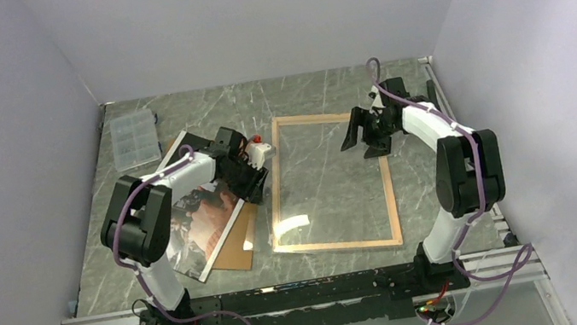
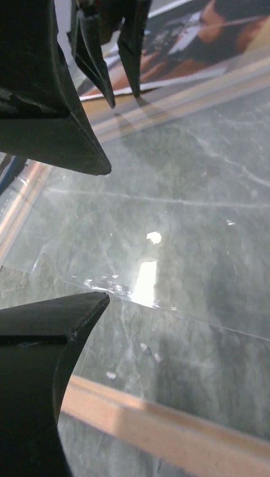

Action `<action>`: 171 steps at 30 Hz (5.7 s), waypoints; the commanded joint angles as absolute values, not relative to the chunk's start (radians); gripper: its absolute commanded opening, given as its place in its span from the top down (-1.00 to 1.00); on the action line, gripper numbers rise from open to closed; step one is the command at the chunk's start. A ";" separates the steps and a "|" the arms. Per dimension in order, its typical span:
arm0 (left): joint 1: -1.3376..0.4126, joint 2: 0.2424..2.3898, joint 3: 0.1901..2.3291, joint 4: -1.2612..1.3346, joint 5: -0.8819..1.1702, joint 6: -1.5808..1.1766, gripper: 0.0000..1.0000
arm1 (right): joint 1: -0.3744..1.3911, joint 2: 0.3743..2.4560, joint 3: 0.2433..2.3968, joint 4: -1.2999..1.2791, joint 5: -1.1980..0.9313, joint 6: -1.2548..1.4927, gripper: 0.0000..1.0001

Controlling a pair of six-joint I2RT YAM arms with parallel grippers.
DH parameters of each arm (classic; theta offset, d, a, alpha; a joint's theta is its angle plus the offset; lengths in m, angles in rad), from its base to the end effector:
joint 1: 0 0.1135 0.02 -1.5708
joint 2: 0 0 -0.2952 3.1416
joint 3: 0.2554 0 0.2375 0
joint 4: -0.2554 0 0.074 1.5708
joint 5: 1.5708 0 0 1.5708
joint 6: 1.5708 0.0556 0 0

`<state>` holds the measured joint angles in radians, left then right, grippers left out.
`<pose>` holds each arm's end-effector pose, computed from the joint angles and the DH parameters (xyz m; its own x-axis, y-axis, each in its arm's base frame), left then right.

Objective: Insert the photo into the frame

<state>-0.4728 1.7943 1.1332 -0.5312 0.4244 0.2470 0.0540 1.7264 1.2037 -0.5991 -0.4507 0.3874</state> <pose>0.3009 -0.1796 0.1918 -0.6676 0.5917 -0.4519 0.7360 0.6160 -0.2807 0.3468 0.0430 0.2307 -0.9226 0.2907 -0.2536 0.1201 0.8411 0.5273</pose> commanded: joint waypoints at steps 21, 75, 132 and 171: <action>-0.475 1.797 1.118 -0.545 0.440 0.259 0.08 | 0.130 1.179 0.537 -0.276 -0.458 0.746 -0.95; -0.367 1.763 1.292 -0.666 0.531 0.206 -0.41 | 0.125 0.973 0.668 -0.326 -0.514 0.585 1.00; -0.441 1.926 1.307 -0.597 0.502 0.126 0.25 | -0.040 0.809 0.557 -0.084 -0.654 0.590 1.00; -0.502 1.947 1.204 -0.540 0.584 0.119 0.52 | -0.038 0.687 0.411 0.054 -0.655 0.934 1.00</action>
<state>-0.4915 1.9274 1.2240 -0.5568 0.5644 0.1272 -0.0406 0.7189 0.4137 0.0074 -0.6380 0.8978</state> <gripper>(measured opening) 0.248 0.015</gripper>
